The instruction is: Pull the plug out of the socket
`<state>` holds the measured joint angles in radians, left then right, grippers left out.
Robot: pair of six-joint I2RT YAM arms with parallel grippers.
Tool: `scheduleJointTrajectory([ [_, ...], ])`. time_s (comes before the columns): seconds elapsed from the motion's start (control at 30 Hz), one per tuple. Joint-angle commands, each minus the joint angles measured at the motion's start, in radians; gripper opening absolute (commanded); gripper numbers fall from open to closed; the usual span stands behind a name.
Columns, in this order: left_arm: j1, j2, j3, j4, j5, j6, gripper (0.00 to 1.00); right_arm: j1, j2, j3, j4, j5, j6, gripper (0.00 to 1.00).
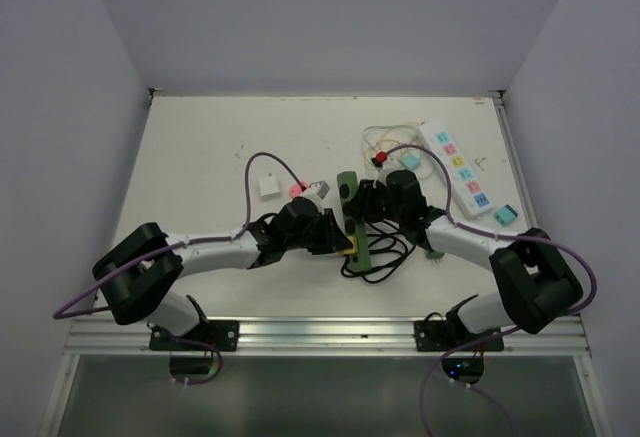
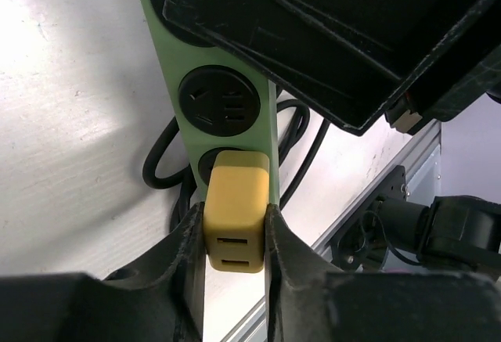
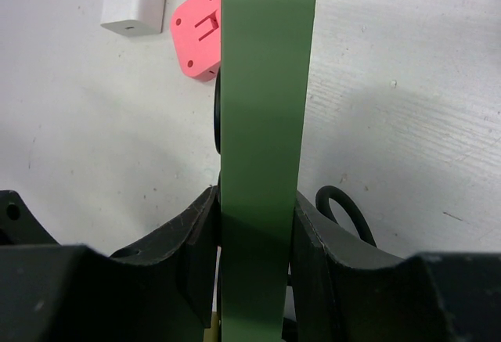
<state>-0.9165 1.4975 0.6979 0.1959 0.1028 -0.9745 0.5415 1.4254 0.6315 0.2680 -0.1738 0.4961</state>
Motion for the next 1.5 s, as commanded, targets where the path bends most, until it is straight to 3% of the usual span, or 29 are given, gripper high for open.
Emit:
scheduleJointTrajectory([
  [0.0,-0.002,-0.037,-0.018,0.023,-0.020,0.025,0.00,-0.006,-0.020,-0.018,-0.009,0.062,-0.099,0.00],
  [0.63,-0.002,-0.377,-0.189,-0.137,-0.067,-0.036,0.00,-0.003,0.033,0.005,-0.047,0.220,-0.152,0.00],
  [1.0,-0.001,-0.471,-0.228,-0.194,-0.086,-0.067,0.00,-0.003,0.056,0.020,-0.070,0.250,-0.160,0.00],
  [1.3,0.001,-0.520,-0.143,-0.409,-0.187,-0.018,0.00,0.009,0.089,0.050,-0.116,0.304,-0.168,0.00],
  [1.47,0.022,-0.516,-0.112,-0.458,-0.173,0.005,0.00,0.020,0.095,0.057,-0.124,0.324,-0.177,0.00],
])
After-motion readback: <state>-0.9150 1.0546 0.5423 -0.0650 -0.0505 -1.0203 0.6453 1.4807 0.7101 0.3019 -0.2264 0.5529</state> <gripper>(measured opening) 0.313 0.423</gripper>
